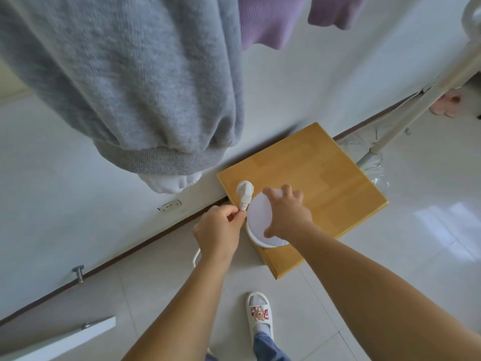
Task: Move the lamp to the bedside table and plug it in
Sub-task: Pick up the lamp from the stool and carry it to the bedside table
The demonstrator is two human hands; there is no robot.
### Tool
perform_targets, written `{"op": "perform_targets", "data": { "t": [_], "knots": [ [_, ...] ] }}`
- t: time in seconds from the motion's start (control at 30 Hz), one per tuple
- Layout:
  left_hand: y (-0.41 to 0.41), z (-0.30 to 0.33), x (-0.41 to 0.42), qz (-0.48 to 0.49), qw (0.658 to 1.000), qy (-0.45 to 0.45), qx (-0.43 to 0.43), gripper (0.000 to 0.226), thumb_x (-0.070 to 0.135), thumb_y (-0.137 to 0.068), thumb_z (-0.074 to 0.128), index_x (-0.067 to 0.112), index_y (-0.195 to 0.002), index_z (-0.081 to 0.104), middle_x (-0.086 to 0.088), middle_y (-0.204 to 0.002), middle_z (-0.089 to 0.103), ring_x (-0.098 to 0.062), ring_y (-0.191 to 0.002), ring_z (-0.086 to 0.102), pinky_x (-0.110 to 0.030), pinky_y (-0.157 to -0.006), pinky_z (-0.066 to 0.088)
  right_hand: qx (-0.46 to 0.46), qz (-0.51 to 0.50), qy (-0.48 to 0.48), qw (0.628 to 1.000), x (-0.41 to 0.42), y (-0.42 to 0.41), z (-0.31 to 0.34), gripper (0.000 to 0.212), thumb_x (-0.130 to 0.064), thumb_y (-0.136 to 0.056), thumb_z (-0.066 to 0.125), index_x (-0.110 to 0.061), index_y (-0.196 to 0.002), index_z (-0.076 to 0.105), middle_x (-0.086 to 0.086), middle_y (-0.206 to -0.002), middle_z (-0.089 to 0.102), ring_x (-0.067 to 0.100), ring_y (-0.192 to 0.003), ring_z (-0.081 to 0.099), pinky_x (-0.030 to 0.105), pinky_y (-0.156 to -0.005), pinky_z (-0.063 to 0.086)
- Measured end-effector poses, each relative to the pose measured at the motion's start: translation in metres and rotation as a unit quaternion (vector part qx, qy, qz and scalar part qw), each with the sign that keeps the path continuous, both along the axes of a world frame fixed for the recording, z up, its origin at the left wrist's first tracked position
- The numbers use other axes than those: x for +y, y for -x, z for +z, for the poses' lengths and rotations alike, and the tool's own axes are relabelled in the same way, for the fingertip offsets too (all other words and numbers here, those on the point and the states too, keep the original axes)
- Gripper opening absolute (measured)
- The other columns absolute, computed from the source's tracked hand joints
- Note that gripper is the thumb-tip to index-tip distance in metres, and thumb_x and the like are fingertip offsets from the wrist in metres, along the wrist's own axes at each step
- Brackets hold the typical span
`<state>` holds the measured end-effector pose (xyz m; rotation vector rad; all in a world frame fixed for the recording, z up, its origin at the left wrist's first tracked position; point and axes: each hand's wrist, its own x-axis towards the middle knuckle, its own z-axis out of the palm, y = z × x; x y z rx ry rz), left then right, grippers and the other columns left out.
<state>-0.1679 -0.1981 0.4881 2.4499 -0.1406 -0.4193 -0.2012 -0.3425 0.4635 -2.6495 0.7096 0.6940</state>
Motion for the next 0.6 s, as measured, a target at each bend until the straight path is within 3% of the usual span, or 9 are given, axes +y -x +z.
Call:
{"op": "perform_targets", "data": {
  "t": [0.17, 0.37, 0.6],
  "knots": [
    [0.005, 0.007, -0.004, -0.007, 1.000, 0.029, 0.011, 0.017, 0.037, -0.083, 0.059, 0.023, -0.083, 0.069, -0.001, -0.077, 0.067, -0.022, -0.075, 0.056, -0.039, -0.073, 0.044, -0.016, -0.030, 0.004, 0.999, -0.002, 0.021, 0.007, 0.098, -0.033, -0.053, 0.082, -0.040, -0.130, 0.020, 0.005, -0.131, 0.027, 0.031, -0.120, 0.026, 0.039, -0.058, 0.055],
    [0.019, 0.022, -0.006, -0.046, 0.997, 0.054, 0.014, 0.017, 0.037, -0.082, 0.060, 0.023, -0.074, 0.066, 0.001, -0.071, 0.065, -0.020, -0.071, 0.055, -0.034, -0.067, 0.039, -0.046, -0.089, 0.007, 0.995, -0.003, 0.057, 0.036, 0.098, -0.036, -0.052, 0.081, -0.042, -0.129, 0.022, 0.003, -0.132, 0.028, 0.028, -0.120, 0.026, 0.034, -0.057, 0.052],
    [0.046, 0.061, 0.001, -0.148, 0.982, 0.115, 0.008, 0.023, 0.036, -0.080, 0.061, 0.018, -0.067, 0.063, -0.002, -0.067, 0.062, -0.025, -0.068, 0.055, -0.038, -0.066, 0.045, -0.094, -0.185, 0.024, 0.978, 0.017, 0.118, 0.086, 0.095, -0.037, -0.052, 0.080, -0.042, -0.129, 0.025, 0.001, -0.130, 0.030, 0.028, -0.120, 0.027, 0.037, -0.065, 0.049]
  ]
}}
